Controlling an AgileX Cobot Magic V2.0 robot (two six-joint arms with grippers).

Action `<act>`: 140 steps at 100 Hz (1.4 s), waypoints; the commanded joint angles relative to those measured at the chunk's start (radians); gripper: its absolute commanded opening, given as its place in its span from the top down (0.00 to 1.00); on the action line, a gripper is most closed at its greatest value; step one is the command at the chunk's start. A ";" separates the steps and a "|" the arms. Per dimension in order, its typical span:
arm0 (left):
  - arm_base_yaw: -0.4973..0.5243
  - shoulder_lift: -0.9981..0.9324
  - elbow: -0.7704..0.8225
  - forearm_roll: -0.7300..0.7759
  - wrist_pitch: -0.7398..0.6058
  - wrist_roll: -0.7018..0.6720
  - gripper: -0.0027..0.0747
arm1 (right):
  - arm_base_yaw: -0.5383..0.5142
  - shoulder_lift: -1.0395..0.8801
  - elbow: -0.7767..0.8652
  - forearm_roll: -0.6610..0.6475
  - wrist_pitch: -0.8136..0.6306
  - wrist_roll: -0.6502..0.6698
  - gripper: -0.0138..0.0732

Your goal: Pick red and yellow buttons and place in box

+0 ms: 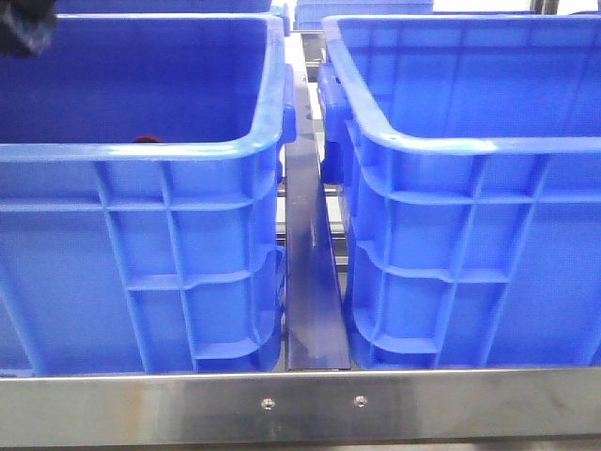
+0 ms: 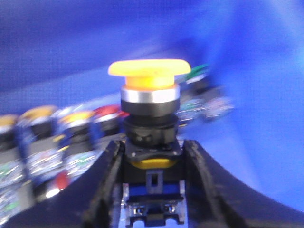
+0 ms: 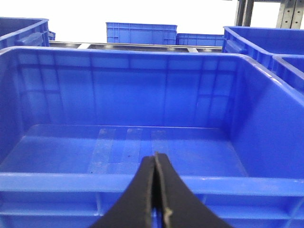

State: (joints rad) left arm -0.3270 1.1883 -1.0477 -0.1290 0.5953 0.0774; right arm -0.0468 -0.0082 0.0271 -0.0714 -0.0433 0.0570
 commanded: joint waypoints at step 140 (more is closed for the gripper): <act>-0.610 -0.069 -0.017 -0.069 -0.099 -0.003 0.91 | -0.004 0.029 -0.284 -0.012 0.246 0.001 0.96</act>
State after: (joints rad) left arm -0.9308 1.1393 -1.0363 -0.1821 0.5769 0.0774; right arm -0.0468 -0.0082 -0.1478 -0.0714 0.1692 0.0570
